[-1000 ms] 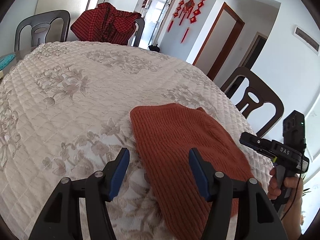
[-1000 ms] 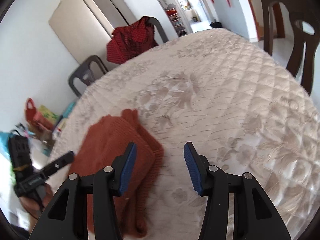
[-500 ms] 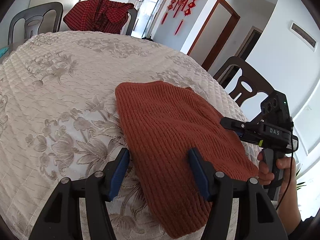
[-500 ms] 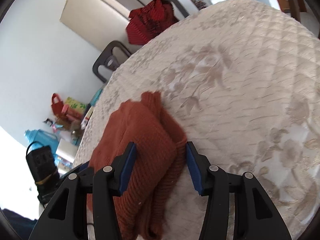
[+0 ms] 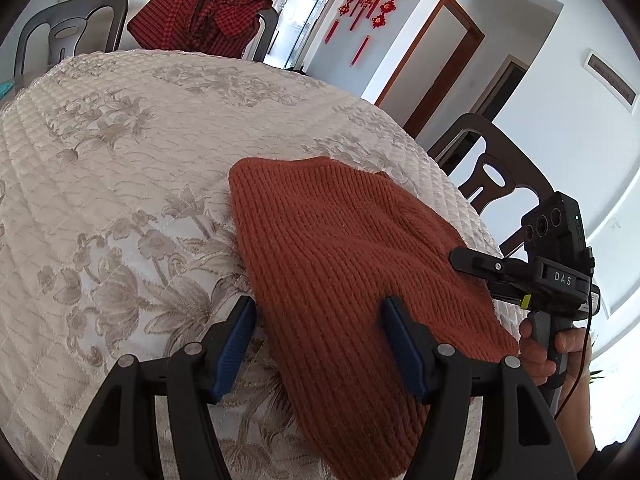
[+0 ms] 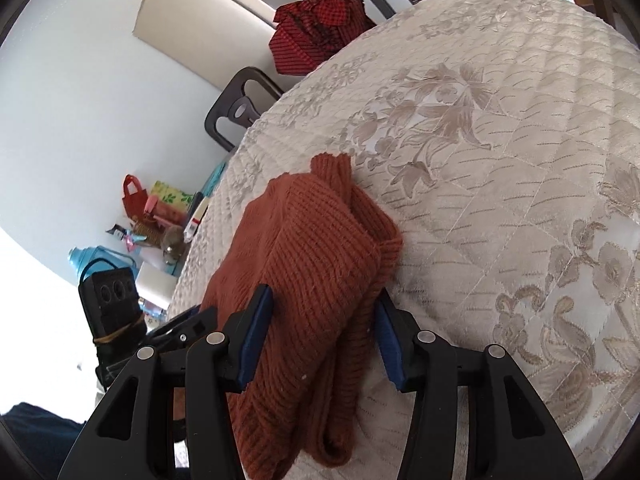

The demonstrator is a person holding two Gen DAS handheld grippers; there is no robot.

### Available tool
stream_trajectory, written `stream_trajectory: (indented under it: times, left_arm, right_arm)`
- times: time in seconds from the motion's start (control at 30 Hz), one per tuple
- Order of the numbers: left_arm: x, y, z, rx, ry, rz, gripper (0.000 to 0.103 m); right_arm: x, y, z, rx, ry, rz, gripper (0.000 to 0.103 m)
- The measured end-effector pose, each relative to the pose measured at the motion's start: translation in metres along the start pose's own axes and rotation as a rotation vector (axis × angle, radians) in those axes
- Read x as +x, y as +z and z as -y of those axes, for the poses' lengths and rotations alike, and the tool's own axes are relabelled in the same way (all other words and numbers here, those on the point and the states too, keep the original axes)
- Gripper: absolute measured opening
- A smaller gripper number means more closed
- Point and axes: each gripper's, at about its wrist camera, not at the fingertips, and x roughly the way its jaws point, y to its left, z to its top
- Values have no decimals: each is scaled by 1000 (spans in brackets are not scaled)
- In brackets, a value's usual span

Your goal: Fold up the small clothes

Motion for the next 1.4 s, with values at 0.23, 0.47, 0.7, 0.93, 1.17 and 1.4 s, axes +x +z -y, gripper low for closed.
stream_trajectory:
  times: [0.23,0.47,0.7,0.93,1.17,1.4]
  left_arm:
    - [-1,-2,2,2,-13,-5,67]
    - [6,4,2,3,-14,-9,59]
    - [-12,11,13,53,3,27,35]
    - [-36,20,1,59,18,74,34]
    - [-64,34,-51,21,91,121,34]
    - [-86,51,-114,-33,163,147,34]
  right_arm:
    - [-4,-8,-1,15,-26,4,39]
    - [-2,-11,-2,2,-37,14,32]
    - [-7,-13,-14,-17,-57,53,27]
    - [-6,-10,-46,-72,-23,86,27]
    - [44,3,-83,-102,46,52,27]
    - [115,34,-117,-137,119,-13,27]
